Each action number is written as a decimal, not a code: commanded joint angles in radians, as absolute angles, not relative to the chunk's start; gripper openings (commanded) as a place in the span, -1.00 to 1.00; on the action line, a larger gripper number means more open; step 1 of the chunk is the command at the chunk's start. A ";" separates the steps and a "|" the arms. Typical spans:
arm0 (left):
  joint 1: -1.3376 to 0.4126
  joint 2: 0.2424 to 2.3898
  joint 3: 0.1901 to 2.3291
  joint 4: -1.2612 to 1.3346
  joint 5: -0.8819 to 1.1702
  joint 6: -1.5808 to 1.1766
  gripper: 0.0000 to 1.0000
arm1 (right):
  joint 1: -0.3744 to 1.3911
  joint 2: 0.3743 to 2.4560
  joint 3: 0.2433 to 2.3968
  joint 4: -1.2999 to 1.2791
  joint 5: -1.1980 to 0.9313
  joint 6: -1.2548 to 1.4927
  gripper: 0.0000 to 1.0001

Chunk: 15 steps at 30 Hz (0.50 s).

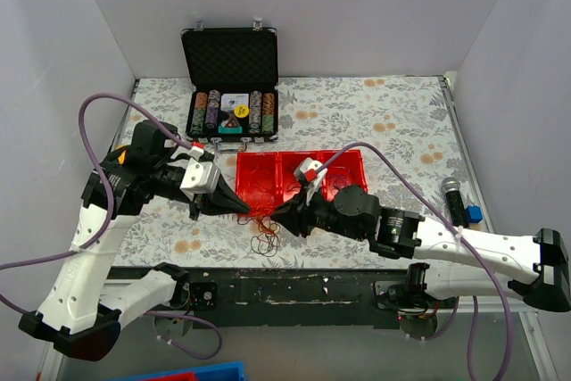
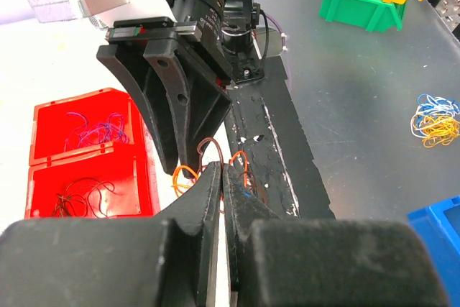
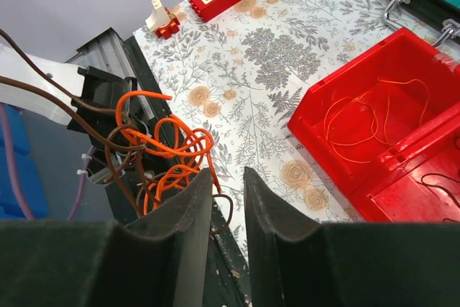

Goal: Untangle the cables

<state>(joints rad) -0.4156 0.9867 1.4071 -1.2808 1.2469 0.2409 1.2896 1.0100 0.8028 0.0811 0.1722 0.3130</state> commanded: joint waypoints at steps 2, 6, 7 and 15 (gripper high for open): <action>-0.420 0.965 1.414 -1.246 1.275 0.216 -1.00 | 1.284 1.006 0.828 0.147 0.153 0.333 -0.69; -0.420 0.951 1.414 -1.188 1.266 0.160 -1.00 | 1.284 0.974 0.764 0.127 0.213 0.373 -0.97; -0.420 0.945 1.416 -1.154 1.262 0.132 -1.00 | 1.284 0.966 0.741 0.117 0.242 0.394 -0.97; -0.420 0.881 1.410 -0.734 1.223 -0.187 -1.00 | 1.285 0.920 0.474 0.028 0.367 0.641 -0.97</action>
